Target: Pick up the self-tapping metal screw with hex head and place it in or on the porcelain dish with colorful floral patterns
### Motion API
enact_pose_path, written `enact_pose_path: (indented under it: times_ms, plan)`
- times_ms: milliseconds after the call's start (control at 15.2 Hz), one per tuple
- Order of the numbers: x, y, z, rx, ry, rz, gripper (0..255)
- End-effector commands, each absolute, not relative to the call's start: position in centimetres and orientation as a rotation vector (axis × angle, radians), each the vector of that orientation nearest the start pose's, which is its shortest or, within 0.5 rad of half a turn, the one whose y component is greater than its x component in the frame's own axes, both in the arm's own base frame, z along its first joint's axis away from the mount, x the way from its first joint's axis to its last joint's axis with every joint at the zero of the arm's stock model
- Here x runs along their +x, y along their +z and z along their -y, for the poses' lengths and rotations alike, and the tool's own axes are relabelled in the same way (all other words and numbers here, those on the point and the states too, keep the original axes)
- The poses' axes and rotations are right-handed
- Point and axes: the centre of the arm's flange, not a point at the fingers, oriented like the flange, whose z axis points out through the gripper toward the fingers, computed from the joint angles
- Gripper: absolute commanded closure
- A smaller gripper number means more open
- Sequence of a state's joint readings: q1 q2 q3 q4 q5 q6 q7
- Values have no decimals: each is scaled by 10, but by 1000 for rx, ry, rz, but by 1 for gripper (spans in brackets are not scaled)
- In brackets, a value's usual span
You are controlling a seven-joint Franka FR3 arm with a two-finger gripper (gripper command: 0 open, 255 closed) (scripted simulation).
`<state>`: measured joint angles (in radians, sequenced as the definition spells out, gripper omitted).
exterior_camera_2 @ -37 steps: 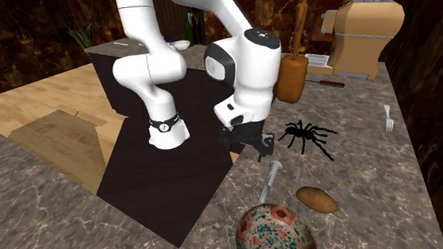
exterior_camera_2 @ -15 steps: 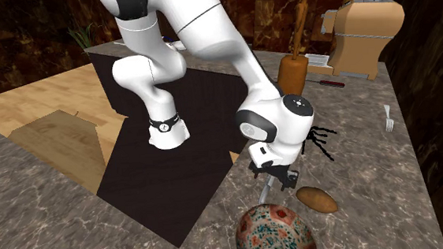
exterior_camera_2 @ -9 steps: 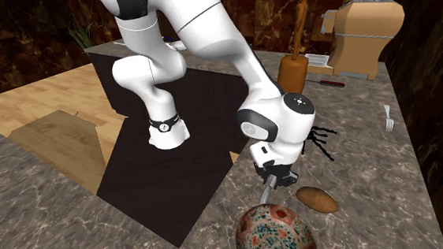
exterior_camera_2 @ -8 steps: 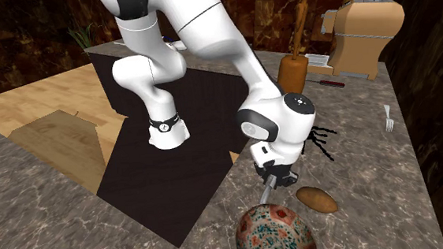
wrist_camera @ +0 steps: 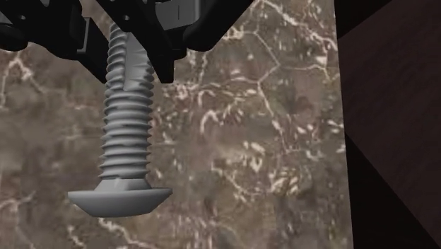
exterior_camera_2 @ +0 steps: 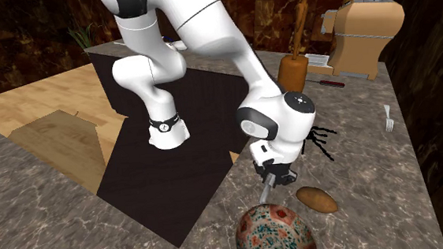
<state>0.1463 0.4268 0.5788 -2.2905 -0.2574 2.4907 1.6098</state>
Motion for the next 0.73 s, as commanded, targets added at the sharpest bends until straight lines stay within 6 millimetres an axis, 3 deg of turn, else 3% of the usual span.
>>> enact_pose_path:
  times_ms: [0, 660]
  plan:
    - [373, 191, -349, -3033, 224, -1094, 255]
    - [373, 244, -349, -3033, 224, -1094, 255]
